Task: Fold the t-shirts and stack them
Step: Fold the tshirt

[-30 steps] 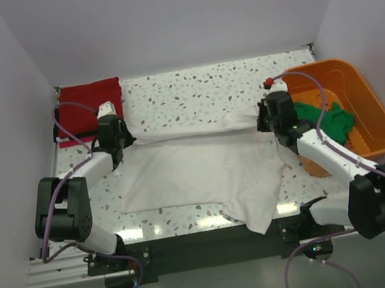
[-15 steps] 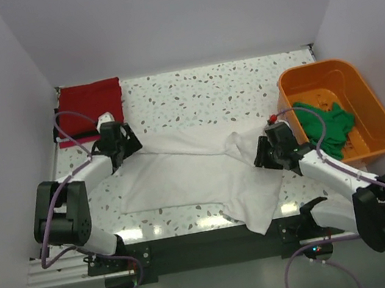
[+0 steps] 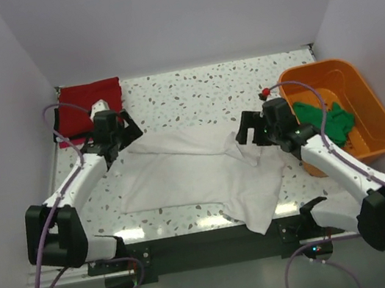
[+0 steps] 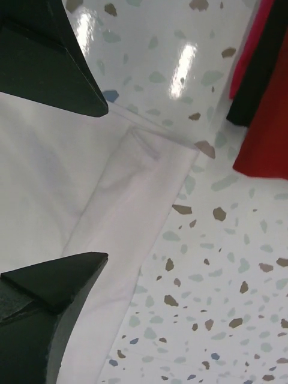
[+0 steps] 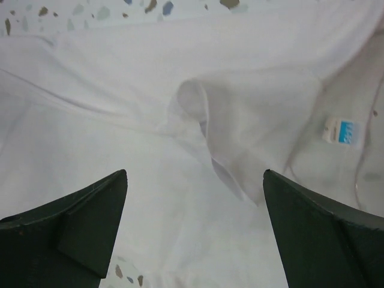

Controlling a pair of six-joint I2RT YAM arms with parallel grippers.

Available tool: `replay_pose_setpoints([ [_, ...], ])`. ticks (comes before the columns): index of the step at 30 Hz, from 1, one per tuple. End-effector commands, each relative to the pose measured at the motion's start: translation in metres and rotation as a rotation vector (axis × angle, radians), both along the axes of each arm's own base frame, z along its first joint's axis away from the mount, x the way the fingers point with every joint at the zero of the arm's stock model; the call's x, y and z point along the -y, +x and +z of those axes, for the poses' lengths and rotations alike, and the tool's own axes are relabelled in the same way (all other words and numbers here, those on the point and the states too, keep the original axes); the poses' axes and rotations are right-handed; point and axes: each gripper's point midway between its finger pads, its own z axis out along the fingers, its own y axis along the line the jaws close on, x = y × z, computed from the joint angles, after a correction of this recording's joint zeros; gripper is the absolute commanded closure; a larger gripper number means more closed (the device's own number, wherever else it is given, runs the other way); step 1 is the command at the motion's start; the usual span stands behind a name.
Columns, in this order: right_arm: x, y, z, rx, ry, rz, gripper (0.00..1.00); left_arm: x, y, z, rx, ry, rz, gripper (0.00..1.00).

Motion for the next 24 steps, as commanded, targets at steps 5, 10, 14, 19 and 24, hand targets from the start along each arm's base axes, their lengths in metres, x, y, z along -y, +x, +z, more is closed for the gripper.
replay_pose_setpoints([
  [5, -0.053, 0.091, 0.012, 0.039, 0.039, 0.129, 0.01, 0.076, 0.04, -0.024, -0.046, -0.113, -0.254, 0.0],
  [10, -0.073, 0.109, -0.02, -0.028, 0.048, 0.172, 0.01, 0.078, 0.042, -0.059, -0.121, -0.108, -0.26, 0.0],
  [14, -0.095, 0.102, -0.044, -0.078, 0.067, 0.273, 0.02, 0.073, 0.034, -0.078, -0.167, -0.092, -0.251, 0.0],
  [19, -0.111, 0.077, -0.064, -0.136, 0.055, 0.342, 0.02, 0.055, 0.02, -0.088, -0.208, -0.025, -0.193, 0.0],
  [24, -0.114, 0.031, -0.067, -0.147, 0.083, 0.396, 0.02, 0.019, -0.007, -0.092, -0.284, 0.044, -0.064, 0.0],
])
